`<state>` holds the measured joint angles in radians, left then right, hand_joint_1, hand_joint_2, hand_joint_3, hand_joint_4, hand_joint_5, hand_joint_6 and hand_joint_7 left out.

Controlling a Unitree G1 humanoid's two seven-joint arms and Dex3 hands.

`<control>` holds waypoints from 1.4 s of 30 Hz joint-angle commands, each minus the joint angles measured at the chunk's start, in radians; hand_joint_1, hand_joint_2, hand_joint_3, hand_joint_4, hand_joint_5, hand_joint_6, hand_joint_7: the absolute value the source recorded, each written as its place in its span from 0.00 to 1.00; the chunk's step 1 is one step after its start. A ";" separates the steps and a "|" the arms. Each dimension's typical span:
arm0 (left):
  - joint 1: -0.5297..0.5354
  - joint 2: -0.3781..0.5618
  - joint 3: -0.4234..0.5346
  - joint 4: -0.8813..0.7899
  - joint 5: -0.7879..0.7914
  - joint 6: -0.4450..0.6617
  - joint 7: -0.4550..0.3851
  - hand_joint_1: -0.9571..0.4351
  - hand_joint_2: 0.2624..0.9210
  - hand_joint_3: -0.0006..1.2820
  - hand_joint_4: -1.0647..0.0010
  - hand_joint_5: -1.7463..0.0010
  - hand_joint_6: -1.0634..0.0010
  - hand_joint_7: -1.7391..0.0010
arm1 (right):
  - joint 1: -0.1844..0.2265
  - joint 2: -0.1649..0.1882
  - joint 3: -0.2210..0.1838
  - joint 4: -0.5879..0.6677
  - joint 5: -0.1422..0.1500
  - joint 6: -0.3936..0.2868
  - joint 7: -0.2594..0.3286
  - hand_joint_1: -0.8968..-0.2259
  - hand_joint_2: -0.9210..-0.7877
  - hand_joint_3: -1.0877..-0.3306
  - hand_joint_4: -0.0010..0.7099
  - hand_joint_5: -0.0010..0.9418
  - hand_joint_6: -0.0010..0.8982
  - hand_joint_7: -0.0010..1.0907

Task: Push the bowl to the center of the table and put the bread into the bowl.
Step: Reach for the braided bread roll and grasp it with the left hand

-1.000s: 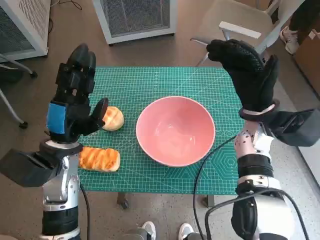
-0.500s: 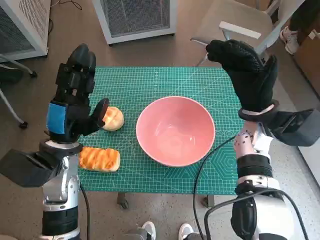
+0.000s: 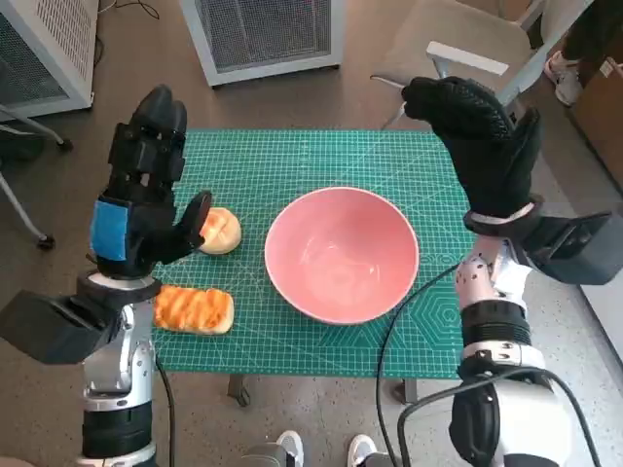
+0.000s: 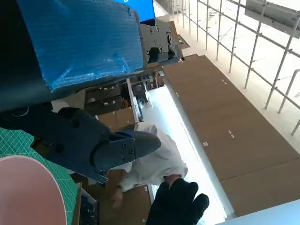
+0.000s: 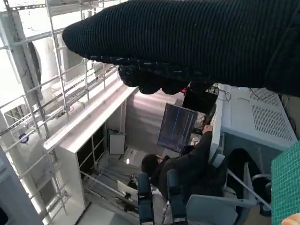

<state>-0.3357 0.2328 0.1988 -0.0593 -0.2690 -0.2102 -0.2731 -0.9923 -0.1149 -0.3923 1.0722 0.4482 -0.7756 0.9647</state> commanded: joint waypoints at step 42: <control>-0.016 0.009 -0.004 0.004 0.021 -0.009 -0.004 0.43 0.75 0.47 1.00 1.00 1.00 0.76 | 0.026 -0.001 0.007 0.004 0.000 0.007 -0.013 0.46 0.00 0.61 0.22 0.00 0.28 0.07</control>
<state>-0.3364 0.2353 0.1951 -0.0589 -0.2490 -0.2101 -0.2736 -0.9912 -0.1147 -0.3880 1.0681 0.4477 -0.7762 0.9539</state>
